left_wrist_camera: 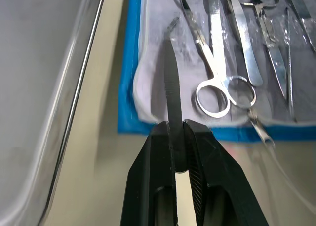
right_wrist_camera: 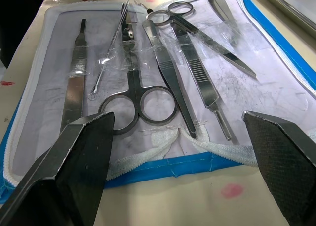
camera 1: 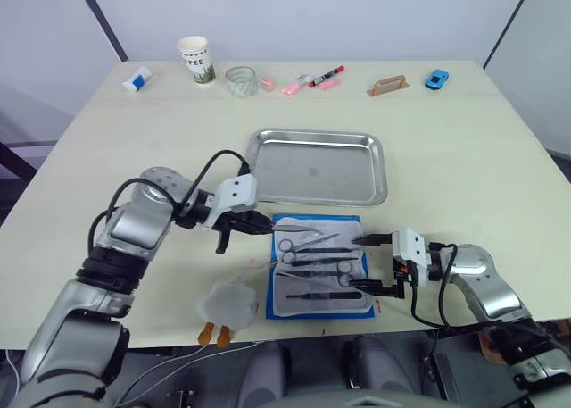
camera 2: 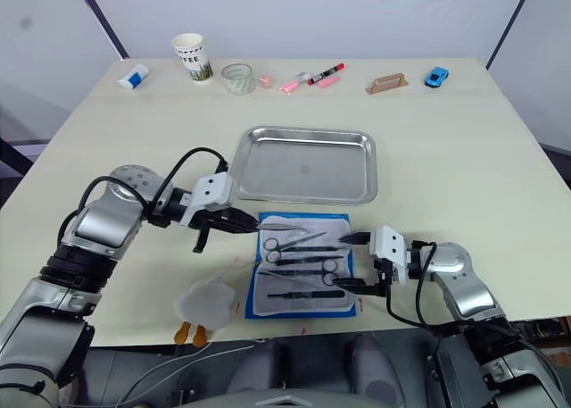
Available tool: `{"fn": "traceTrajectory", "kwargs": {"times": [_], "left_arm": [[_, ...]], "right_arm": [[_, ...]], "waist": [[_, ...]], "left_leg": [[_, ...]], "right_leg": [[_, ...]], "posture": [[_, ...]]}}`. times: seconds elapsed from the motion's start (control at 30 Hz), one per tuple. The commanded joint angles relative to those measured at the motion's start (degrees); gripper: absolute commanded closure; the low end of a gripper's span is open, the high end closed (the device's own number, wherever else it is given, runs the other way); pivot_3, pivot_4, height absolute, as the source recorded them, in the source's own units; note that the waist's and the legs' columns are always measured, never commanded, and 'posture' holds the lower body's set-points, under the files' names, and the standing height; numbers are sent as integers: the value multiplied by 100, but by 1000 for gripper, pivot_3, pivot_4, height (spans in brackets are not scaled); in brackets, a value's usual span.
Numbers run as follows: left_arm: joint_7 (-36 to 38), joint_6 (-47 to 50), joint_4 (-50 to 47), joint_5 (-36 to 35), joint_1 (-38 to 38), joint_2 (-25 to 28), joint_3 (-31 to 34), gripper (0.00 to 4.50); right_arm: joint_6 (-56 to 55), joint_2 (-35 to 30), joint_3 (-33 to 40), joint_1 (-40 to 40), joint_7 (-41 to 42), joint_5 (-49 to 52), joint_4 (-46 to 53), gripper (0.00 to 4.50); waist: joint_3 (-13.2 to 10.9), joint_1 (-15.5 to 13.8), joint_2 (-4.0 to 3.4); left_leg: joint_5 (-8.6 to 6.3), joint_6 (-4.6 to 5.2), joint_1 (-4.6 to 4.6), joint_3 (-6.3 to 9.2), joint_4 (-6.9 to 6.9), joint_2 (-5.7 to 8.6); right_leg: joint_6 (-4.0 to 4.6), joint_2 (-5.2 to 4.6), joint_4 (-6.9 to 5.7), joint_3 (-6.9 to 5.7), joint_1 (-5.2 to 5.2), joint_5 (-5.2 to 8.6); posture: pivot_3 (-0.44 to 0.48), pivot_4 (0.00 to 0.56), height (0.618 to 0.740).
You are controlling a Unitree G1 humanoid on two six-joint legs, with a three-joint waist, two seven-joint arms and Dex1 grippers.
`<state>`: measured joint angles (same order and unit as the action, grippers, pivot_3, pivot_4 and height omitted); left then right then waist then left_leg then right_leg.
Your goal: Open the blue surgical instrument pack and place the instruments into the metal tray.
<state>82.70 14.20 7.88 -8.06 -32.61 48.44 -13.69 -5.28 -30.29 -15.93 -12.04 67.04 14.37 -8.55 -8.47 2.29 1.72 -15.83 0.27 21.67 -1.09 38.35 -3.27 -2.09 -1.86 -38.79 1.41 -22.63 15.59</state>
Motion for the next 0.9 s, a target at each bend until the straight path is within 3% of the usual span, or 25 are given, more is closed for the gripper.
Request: {"fn": "traceTrajectory", "kwargs": {"times": [0.03,0.67,0.9], "left_arm": [[161,-99,-158,-216,46,111,230,4426],[52,140,-660,-561,541,680,862,4426],[-252,876,-788,-1367,488,520,1470,4426]], "right_arm": [[301,-32,-324,168,-305,-697,-656,0],[239,30,-378,138,-280,-718,-744,0],[237,53,-385,166,-299,-730,-730,0]], "waist": [[2,-3,3],[17,-2,27],[18,1,29]], "left_leg": [[0,0,0,-1,0,0],[0,0,-2,-1,-4,-2],[0,0,-3,0,-4,-4]], "right_leg": [[0,0,0,0,0,0],[3,0,-1,-1,-1,2],[4,0,-1,-2,-1,3]], "posture": [[0,150,737],[0,150,737],[0,150,737]]}}
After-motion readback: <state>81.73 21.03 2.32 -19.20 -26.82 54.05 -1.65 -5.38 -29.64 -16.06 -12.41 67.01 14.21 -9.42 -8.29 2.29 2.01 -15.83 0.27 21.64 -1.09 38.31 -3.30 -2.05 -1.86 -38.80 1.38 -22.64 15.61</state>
